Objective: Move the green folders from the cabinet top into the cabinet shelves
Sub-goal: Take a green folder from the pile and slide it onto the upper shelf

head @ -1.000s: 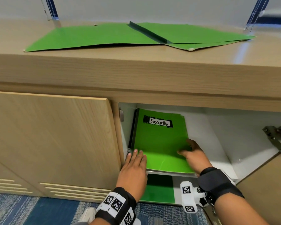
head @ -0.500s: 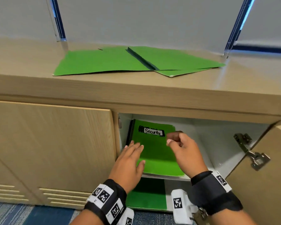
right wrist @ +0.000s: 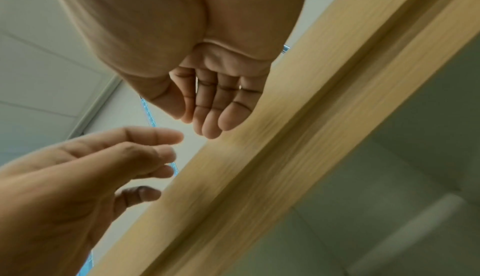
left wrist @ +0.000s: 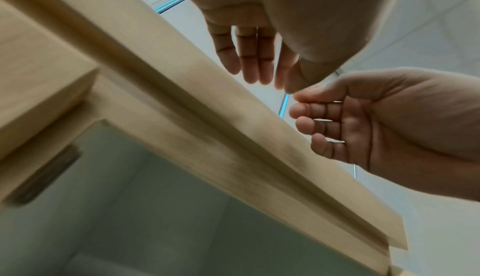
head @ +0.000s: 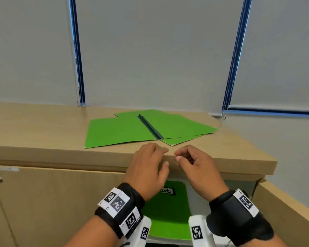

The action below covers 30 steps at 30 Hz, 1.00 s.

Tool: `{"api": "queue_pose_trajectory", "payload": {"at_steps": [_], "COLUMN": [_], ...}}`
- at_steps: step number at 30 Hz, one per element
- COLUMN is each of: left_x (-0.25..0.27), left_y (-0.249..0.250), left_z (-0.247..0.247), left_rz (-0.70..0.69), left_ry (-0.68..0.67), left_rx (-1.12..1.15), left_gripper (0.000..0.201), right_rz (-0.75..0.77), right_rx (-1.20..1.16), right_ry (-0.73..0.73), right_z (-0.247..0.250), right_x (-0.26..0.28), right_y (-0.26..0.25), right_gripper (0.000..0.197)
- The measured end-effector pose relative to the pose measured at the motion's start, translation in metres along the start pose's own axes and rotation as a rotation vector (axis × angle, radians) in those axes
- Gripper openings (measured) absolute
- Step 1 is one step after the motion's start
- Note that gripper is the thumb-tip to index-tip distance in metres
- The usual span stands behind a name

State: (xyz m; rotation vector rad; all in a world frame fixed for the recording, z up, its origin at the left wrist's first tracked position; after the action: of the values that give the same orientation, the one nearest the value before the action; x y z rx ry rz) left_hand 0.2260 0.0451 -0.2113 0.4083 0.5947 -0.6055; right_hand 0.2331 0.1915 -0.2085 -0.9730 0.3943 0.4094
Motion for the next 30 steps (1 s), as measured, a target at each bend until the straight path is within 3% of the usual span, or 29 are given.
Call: {"api": "queue_pose_trajectory", "payload": {"at_steps": [4,8,10,13,15,17,19,22,25,30], "left_x": [-0.043,-0.060,-0.054,-0.040,-0.031,-0.022,-0.015,-0.009,-0.006,-0.008], "left_y": [-0.008,-0.044,-0.053,-0.054,-0.051,-0.051,-0.050,-0.044,-0.030,0.012], "left_z": [-0.015,-0.029,-0.029,-0.014,-0.003,0.006,0.011,0.021,0.044,0.095], "left_rz": [0.110,0.414,0.468,0.456,0.456,0.488,0.496,0.421,0.331,0.119], "left_ry": [-0.308,-0.609,-0.685,-0.578,-0.485,-0.391,-0.329,-0.276,-0.125,0.209], "left_rx": [-0.171,-0.213,-0.252,-0.365,-0.414,-0.349,-0.244,-0.178,-0.016,0.336], "left_gripper": [0.070,0.101,0.109,0.098,0.070,0.047,0.038,0.047,0.055,0.047], "right_rz": [-0.097,-0.147,-0.151,-0.164,-0.163,-0.145,-0.105,-0.058,-0.162,-0.070], "right_rx": [-0.031,-0.055,-0.060,-0.118,-0.094,0.015,0.194,0.613,0.873,0.684], "right_ry": [0.029,0.017,0.009,0.021,0.039,0.072,0.127,0.176,0.067,0.030], "right_z": [0.012,0.020,0.023,0.027,0.031,0.039,0.049,0.060,0.056,0.047], "right_x": [-0.009,-0.004,-0.001,0.003,0.003,0.000,0.002,0.007,0.010,0.005], "right_y": [0.015,0.026,0.027,0.030,0.031,0.032,0.025,0.012,0.009,-0.011], "right_gripper": [0.013,0.010,0.010,0.012,0.011,0.012,0.018,0.046,0.074,0.074]}}
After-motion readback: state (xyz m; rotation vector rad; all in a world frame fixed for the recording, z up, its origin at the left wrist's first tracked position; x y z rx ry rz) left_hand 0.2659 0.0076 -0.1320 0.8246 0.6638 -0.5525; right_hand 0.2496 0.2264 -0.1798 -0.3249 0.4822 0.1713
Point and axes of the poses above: each hand's wrist, its own x-axis away from the middle knuckle, its own z-axis out of the back of the hand, y = z × x, the point moved 7 cm from there along -x, towards the middle knuckle, and after that the axes turned 9 degrees about -y, right-handed, at the moved point
